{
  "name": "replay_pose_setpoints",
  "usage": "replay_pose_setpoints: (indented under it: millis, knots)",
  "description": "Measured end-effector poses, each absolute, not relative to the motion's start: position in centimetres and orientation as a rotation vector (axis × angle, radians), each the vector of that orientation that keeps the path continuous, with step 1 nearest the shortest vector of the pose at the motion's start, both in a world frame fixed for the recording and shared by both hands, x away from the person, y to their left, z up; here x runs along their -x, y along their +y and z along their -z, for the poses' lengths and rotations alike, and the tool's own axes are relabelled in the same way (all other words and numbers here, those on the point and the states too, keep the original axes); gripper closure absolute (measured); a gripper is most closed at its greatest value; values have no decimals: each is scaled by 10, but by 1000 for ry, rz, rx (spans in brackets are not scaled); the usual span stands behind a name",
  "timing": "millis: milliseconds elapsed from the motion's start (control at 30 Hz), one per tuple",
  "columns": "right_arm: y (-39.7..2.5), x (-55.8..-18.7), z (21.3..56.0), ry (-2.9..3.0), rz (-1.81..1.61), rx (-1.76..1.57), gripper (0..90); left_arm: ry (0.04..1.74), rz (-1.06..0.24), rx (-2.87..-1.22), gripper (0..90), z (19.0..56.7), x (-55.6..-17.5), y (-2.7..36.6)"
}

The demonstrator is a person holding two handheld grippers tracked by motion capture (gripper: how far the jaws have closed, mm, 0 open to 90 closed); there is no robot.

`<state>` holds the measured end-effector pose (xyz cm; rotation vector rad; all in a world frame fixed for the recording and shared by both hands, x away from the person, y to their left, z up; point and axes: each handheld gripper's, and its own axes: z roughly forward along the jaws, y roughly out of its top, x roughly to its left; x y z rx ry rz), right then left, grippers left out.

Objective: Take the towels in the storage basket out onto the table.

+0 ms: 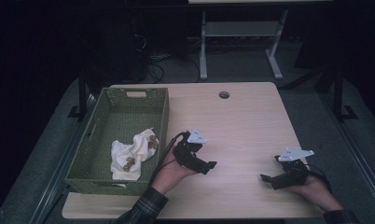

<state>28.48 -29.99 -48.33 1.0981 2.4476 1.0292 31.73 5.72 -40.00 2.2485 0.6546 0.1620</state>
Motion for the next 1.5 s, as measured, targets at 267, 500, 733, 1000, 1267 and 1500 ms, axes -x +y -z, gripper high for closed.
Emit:
replay_pose_setpoints:
  millis: [267,500,733,1000,1267,1500]
  knots:
    - [-300,-285,484,2449,-1030,-1089,9,643,-121,-2224,134,390,-327,60]
    - [-301,-286,484,2458,-1035,-1071,10,606,-105,-2255,134,383,-333,61]
    - [-301,-286,483,2463,-1033,-1066,10,573,-149,-2251,134,367,-344,75]
    - [-301,-287,484,2464,-1035,-1060,9,542,-131,-2228,130,355,-345,89]
    - [-301,-287,484,2463,-1036,-1054,9,545,-160,-2199,130,345,-347,110]
    - [-302,-287,484,2464,-1035,-1052,9,582,-185,-2230,130,349,-352,121]
